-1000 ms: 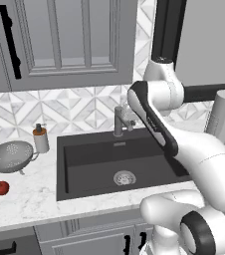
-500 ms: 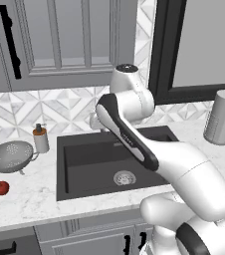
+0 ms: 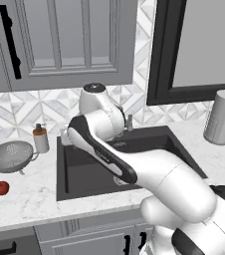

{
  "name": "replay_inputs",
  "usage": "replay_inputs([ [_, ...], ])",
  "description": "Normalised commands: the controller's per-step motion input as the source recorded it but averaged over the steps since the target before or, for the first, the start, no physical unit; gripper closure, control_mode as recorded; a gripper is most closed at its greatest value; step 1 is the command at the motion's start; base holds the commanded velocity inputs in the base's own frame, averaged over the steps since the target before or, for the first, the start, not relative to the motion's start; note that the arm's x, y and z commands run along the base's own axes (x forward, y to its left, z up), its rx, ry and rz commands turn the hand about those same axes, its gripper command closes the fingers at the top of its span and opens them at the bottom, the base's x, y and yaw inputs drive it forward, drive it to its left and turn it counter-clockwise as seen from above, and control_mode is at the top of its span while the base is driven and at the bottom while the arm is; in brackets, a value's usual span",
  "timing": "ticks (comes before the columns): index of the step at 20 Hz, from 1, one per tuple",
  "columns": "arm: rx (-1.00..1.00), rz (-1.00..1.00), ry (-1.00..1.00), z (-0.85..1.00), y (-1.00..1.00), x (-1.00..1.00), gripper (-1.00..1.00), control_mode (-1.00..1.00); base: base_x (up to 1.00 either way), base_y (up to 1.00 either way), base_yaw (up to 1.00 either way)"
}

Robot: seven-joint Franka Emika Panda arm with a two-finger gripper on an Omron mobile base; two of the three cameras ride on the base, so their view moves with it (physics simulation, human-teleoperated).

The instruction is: Put the colander in the sink, put the apple in the colander, and turn on the sink faucet and pour water over the colander.

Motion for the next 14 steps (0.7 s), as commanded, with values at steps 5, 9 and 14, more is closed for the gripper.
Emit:
replay_inputs([
  [5,0.0,0.0,0.04,-0.55,0.97,-0.11,-1.0,-1.0,0.0,0.0,0.0],
  [9,0.01,-0.02,0.03,-0.33,0.9,0.04,-1.0,-1.0,0.0,0.0,0.0],
  [14,0.0,-0.01,0.0,-0.18,0.56,0.28,-1.0,-1.0,0.0,0.0,0.0],
])
